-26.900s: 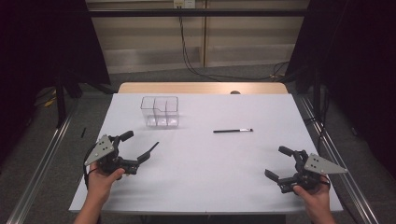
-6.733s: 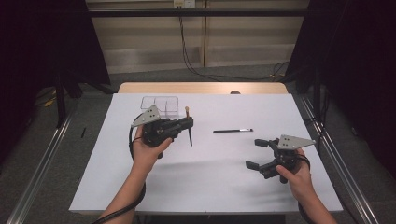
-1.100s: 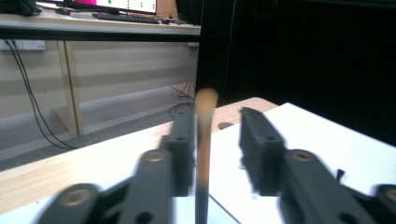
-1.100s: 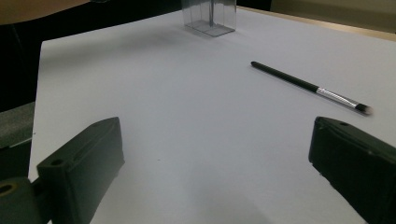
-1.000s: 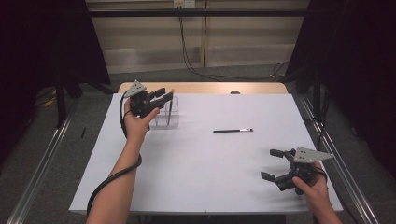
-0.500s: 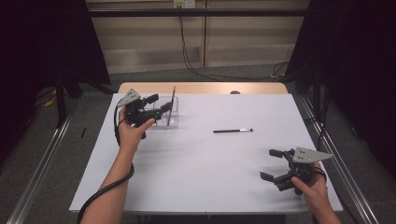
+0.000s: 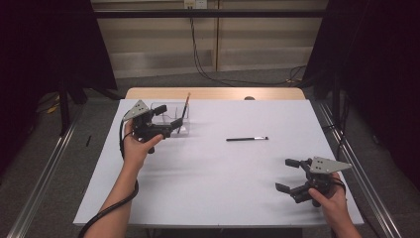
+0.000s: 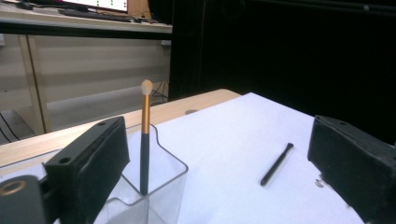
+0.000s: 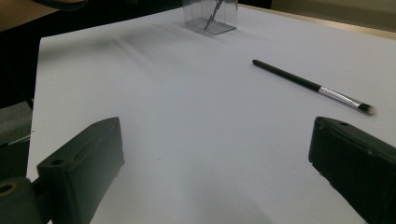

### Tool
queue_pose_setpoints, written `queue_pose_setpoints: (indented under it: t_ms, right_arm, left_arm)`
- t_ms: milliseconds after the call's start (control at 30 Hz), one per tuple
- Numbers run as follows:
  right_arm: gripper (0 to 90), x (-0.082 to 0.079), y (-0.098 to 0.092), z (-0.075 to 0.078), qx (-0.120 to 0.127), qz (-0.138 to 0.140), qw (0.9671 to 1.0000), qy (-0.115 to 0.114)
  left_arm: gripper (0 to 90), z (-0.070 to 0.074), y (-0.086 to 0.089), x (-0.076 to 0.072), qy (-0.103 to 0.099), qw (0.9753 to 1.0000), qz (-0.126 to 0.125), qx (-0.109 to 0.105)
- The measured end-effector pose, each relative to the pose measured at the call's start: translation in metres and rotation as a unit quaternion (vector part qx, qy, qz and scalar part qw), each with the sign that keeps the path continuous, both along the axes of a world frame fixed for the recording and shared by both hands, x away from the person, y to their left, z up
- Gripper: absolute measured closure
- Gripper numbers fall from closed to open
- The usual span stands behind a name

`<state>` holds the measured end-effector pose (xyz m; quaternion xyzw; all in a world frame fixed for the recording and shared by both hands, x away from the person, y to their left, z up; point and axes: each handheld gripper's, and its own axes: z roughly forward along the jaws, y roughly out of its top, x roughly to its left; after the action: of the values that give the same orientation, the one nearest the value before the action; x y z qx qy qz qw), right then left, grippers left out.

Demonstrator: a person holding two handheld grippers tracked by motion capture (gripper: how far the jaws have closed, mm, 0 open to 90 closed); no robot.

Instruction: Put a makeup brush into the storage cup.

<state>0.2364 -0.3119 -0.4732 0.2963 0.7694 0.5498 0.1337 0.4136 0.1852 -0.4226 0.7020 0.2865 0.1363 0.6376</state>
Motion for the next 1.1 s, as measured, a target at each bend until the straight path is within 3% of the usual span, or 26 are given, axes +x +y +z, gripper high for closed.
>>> queue_pose_setpoints:
  t_ms: [467, 933, 1100]
  right_arm:
    - [2.7, -0.001, 0.001, 0.001, -0.003, 0.0, 1.0, -0.004]
    - [2.7, -0.001, 0.002, 0.003, -0.006, 0.001, 1.0, -0.008]
    - [2.6, -0.001, 0.004, 0.003, -0.009, 0.004, 0.9999, -0.009]
  left_arm:
    - [0.0, -0.006, 0.009, -0.017, 0.004, 0.9991, -0.043, -0.001]
    - [0.0, -0.013, 0.014, -0.039, 0.002, 0.9973, -0.073, 0.002]
    - [0.0, -0.015, 0.018, -0.046, 0.005, 0.9973, -0.073, 0.006]
